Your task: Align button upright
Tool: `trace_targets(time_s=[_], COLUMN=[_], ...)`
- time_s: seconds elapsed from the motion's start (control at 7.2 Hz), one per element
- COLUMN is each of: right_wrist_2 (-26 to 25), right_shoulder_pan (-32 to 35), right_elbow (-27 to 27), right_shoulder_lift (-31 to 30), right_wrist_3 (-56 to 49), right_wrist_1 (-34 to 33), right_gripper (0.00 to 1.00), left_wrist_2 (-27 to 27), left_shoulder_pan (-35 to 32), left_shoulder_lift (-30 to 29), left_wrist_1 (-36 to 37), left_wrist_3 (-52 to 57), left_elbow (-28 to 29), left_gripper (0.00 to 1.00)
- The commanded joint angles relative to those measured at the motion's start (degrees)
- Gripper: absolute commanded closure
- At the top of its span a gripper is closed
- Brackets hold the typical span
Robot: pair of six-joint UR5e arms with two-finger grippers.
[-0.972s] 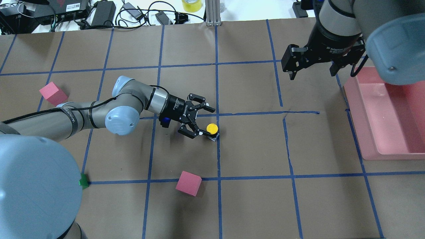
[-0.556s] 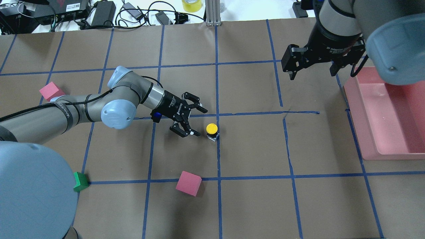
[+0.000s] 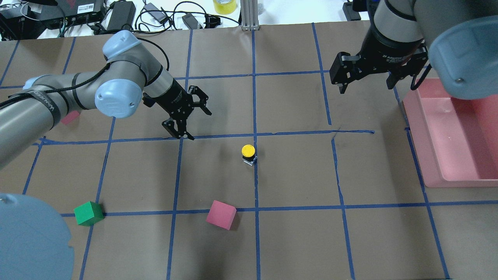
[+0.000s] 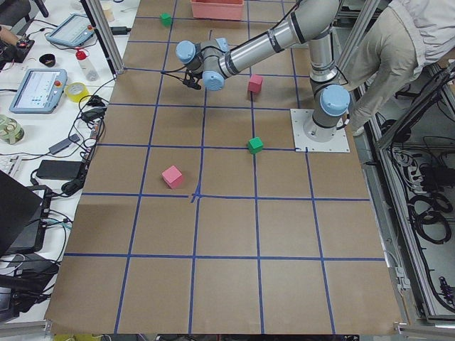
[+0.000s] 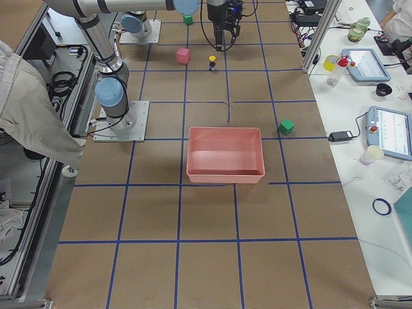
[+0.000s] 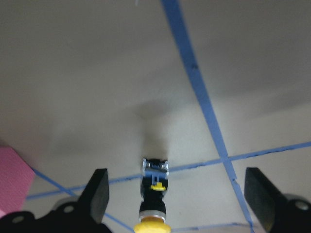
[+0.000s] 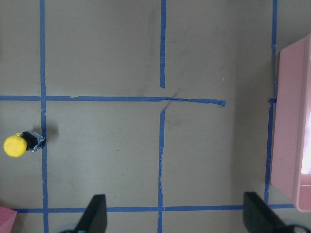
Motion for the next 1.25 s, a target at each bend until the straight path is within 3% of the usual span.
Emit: trace_targets(time_s=[0.0, 0.14, 0.42, 0.69, 1.11], right_wrist_2=[0.3, 0.4, 0.1, 0.5, 0.5], right_shoulder_pan=[0.0, -0.4, -0.4, -0.3, -0.3], right_elbow=[0.0, -0.2, -1.3, -2.3, -2.3], right_shoulder_lift=[0.2, 0.4, 0.9, 1.5, 2.5], right_wrist_3=[0.3, -0.4, -0.6, 0.0, 0.2], right_wrist_1=[-0.1, -0.7, -1.2, -2.4, -4.9], right_gripper=[0.00, 0.00, 0.00, 0.00, 0.00], left_wrist_2=[14.6, 18.2, 18.9, 18.5, 17.7], left_shoulder_pan=[3.0, 3.3, 3.6, 3.2, -1.4], left_shoulder_lift=[3.7, 5.8, 10.7, 15.5, 17.8], left_wrist_1=[-0.3, -1.0, -10.4, -19.8, -20.9], left_wrist_3=[21.2, 31.4, 43.3, 43.9, 44.4], left_elbow=[3.7, 5.9, 11.1, 14.0, 12.9], left_gripper=[0.00, 0.00, 0.00, 0.00, 0.00])
